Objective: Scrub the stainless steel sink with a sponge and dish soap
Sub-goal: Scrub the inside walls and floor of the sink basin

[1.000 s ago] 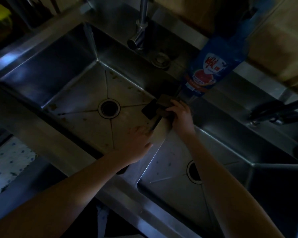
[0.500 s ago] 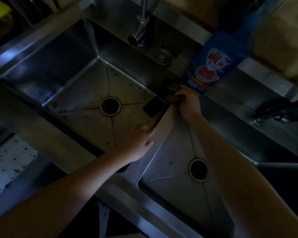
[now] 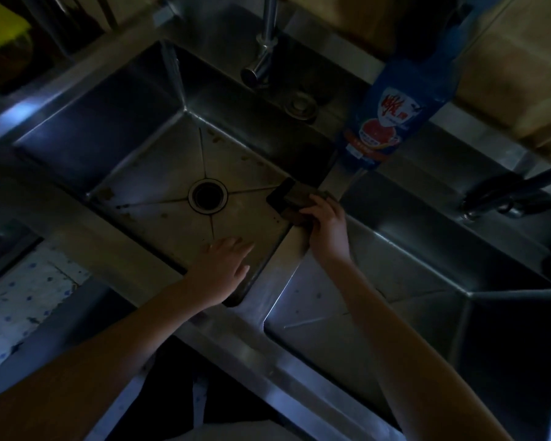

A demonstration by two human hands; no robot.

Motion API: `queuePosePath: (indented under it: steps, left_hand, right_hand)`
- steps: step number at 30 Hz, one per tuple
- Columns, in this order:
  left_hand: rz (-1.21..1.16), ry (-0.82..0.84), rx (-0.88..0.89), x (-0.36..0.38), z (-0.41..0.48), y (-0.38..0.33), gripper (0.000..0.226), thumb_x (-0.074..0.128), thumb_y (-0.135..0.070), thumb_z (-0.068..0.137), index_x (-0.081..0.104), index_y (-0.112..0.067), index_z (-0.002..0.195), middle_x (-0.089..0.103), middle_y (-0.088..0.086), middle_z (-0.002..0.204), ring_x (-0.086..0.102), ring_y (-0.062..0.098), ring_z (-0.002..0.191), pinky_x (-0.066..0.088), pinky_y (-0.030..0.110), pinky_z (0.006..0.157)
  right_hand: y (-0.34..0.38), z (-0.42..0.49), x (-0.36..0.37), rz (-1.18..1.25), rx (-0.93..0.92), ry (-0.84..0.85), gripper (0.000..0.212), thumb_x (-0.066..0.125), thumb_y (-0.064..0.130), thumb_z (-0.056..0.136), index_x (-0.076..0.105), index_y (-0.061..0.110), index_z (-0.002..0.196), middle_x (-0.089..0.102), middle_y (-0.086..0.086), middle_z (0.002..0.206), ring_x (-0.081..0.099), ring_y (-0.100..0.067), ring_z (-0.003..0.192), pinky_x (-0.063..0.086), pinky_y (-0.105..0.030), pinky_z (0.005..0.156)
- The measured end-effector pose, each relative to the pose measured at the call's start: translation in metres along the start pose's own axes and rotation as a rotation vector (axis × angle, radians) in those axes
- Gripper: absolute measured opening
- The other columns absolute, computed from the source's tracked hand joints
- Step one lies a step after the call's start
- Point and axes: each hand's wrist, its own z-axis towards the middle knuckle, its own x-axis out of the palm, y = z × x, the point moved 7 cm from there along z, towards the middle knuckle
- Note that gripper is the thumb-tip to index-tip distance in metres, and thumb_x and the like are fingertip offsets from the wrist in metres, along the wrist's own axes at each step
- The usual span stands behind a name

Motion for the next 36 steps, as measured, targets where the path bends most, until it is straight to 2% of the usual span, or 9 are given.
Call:
queuePosePath:
  steps: [6, 10, 16, 20, 23, 29, 32, 36]
  left_hand:
    - [-0.006, -0.074, -0.008, -0.005, -0.025, 0.028, 0.041, 0.044, -0.033, 0.095, 0.045, -0.022, 0.134, 0.046, 0.001, 0.139, 0.043, 0.022, 0.127, 0.035, 0.040, 0.101]
    - [-0.067, -0.072, -0.038, -0.010, -0.037, 0.046, 0.038, 0.044, -0.033, 0.096, 0.048, -0.021, 0.131, 0.045, 0.001, 0.139, 0.043, 0.023, 0.126, 0.035, 0.041, 0.102]
    - [-0.106, -0.095, -0.040, -0.021, -0.056, 0.064, 0.034, 0.049, -0.031, 0.094, 0.053, -0.019, 0.125, 0.049, 0.002, 0.134, 0.049, 0.024, 0.120, 0.042, 0.042, 0.099]
    - [-0.106, -0.132, -0.023, -0.030, -0.065, 0.072, 0.031, 0.052, -0.028, 0.092, 0.057, -0.017, 0.121, 0.052, 0.003, 0.129, 0.053, 0.026, 0.115, 0.044, 0.041, 0.096]
    - [-0.108, -0.144, -0.015, -0.035, -0.069, 0.080, 0.031, 0.052, -0.028, 0.092, 0.058, -0.017, 0.120, 0.053, 0.003, 0.129, 0.054, 0.026, 0.114, 0.045, 0.040, 0.094]
    - [-0.116, -0.163, -0.025, -0.048, -0.075, 0.095, 0.031, 0.052, -0.027, 0.093, 0.058, -0.017, 0.122, 0.052, 0.004, 0.132, 0.053, 0.025, 0.117, 0.044, 0.038, 0.096]
    - [-0.127, -0.157, -0.025, -0.058, -0.079, 0.107, 0.032, 0.051, -0.026, 0.093, 0.057, -0.016, 0.123, 0.049, 0.005, 0.135, 0.050, 0.025, 0.121, 0.043, 0.038, 0.098]
    - [-0.128, -0.173, -0.033, -0.077, -0.083, 0.127, 0.032, 0.050, -0.026, 0.094, 0.056, -0.017, 0.125, 0.045, 0.005, 0.139, 0.048, 0.026, 0.123, 0.040, 0.040, 0.101]
  right_hand:
    - [0.023, -0.051, 0.017, -0.009, -0.020, -0.025, 0.028, 0.059, -0.002, 0.081, 0.072, 0.013, 0.101, 0.059, -0.009, 0.132, 0.041, -0.035, 0.131, 0.034, -0.058, 0.106]
    - [0.036, -0.075, 0.027, -0.013, -0.021, -0.023, 0.027, 0.059, 0.000, 0.081, 0.073, 0.015, 0.100, 0.060, -0.007, 0.131, 0.043, -0.034, 0.130, 0.036, -0.054, 0.106]
    - [0.052, -0.105, 0.040, -0.040, 0.060, -0.040, 0.028, 0.065, 0.000, 0.079, 0.073, 0.017, 0.100, 0.060, -0.002, 0.132, 0.045, -0.031, 0.128, 0.039, -0.048, 0.104]
    - [0.063, -0.123, 0.050, -0.063, 0.107, 0.010, 0.038, 0.059, -0.005, 0.079, 0.071, 0.018, 0.107, 0.054, 0.000, 0.138, 0.039, -0.029, 0.132, 0.036, -0.047, 0.107]
    - [0.074, -0.132, 0.053, -0.093, 0.108, 0.022, 0.040, 0.058, -0.004, 0.078, 0.070, 0.019, 0.107, 0.056, 0.001, 0.136, 0.042, -0.028, 0.128, 0.037, -0.044, 0.105]
    - [0.094, -0.140, 0.054, -0.099, 0.157, 0.029, 0.032, 0.064, 0.007, 0.078, 0.070, 0.020, 0.106, 0.059, 0.003, 0.131, 0.047, -0.024, 0.122, 0.040, -0.037, 0.100]
    - [0.105, -0.140, 0.056, -0.102, 0.202, 0.035, 0.037, 0.066, 0.006, 0.076, 0.068, 0.025, 0.108, 0.060, 0.008, 0.128, 0.052, -0.019, 0.117, 0.047, -0.030, 0.088]
    - [0.122, -0.131, 0.056, -0.056, 0.257, -0.008, 0.046, 0.054, -0.004, 0.078, 0.067, 0.028, 0.109, 0.062, 0.006, 0.122, 0.059, -0.020, 0.108, 0.051, -0.031, 0.075]
